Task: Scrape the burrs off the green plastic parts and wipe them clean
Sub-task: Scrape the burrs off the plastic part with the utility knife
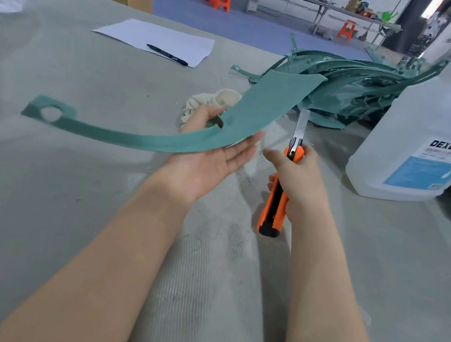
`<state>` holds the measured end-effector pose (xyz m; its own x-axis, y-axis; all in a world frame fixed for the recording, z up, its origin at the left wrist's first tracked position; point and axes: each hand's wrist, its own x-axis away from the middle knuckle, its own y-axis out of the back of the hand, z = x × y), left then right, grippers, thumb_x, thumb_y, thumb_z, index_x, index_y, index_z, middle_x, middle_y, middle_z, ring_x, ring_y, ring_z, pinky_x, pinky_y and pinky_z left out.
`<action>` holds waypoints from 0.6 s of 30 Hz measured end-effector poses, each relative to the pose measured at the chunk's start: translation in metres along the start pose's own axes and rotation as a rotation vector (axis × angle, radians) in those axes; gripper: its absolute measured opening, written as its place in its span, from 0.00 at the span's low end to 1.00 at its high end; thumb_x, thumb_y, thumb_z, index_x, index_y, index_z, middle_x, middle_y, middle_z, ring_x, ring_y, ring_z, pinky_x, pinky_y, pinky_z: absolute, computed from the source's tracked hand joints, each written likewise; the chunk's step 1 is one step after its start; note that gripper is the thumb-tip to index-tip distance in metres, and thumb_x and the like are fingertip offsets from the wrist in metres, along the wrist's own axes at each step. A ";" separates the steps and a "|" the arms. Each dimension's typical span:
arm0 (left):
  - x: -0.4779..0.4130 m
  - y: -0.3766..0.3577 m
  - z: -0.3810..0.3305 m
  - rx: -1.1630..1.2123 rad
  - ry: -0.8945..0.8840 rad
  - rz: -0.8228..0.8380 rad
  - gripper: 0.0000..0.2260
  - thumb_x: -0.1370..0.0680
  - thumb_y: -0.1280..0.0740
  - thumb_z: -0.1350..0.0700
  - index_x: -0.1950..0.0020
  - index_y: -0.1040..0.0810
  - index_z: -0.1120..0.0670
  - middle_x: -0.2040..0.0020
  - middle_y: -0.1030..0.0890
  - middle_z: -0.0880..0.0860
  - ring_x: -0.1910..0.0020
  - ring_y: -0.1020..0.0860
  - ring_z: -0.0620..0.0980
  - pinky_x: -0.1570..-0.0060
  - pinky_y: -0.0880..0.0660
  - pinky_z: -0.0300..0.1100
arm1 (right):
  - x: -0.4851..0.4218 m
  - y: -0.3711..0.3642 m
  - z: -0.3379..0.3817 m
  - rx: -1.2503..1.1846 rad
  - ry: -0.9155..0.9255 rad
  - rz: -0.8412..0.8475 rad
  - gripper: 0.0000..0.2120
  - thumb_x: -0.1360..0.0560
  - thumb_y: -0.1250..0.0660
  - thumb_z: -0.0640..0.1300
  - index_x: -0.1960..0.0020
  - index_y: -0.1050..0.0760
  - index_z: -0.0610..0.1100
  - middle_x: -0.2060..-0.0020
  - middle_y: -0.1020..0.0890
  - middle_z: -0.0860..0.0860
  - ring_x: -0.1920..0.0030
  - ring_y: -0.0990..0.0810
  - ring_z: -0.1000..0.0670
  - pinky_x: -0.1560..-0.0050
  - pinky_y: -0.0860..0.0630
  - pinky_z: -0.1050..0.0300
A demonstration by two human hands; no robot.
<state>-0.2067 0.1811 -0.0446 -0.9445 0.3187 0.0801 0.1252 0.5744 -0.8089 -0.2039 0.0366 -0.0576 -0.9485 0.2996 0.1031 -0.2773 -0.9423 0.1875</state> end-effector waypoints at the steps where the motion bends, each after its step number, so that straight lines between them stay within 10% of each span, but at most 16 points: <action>1: 0.001 -0.001 0.001 -0.004 0.035 0.025 0.15 0.21 0.43 0.52 0.41 0.27 0.59 0.35 0.24 0.61 0.53 0.17 0.53 0.55 0.19 0.42 | 0.000 -0.002 -0.001 -0.001 0.014 0.000 0.30 0.25 0.30 0.45 0.28 0.40 0.45 0.59 0.27 0.49 0.67 0.26 0.52 0.69 0.25 0.59; 10: -0.004 0.002 -0.001 -0.047 -0.017 -0.221 0.06 0.22 0.39 0.57 0.55 0.25 0.57 0.54 0.20 0.57 0.54 0.21 0.55 0.51 0.21 0.45 | 0.003 0.004 0.009 -0.188 0.022 -0.085 0.13 0.23 0.35 0.45 0.41 0.33 0.44 0.53 0.26 0.46 0.67 0.27 0.51 0.63 0.24 0.55; 14: -0.002 0.003 -0.011 0.033 -0.141 -0.233 0.11 0.19 0.40 0.56 0.59 0.25 0.56 0.67 0.19 0.51 0.67 0.20 0.48 0.62 0.22 0.38 | 0.010 0.003 0.012 -0.320 0.074 -0.096 0.09 0.19 0.39 0.50 0.45 0.30 0.45 0.62 0.21 0.49 0.72 0.27 0.54 0.72 0.27 0.62; 18: 0.002 0.008 -0.017 -0.113 -0.093 -0.174 0.14 0.17 0.45 0.49 0.53 0.24 0.54 0.59 0.20 0.50 0.64 0.22 0.46 0.66 0.24 0.35 | 0.017 -0.003 0.013 -0.116 0.250 0.034 0.17 0.17 0.44 0.53 0.53 0.27 0.41 0.75 0.24 0.51 0.76 0.27 0.53 0.75 0.28 0.62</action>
<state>-0.2020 0.1996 -0.0412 -0.9781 0.1392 0.1545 -0.0141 0.6969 -0.7170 -0.2169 0.0460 -0.0441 -0.9619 0.2354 -0.1393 -0.2471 -0.9662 0.0739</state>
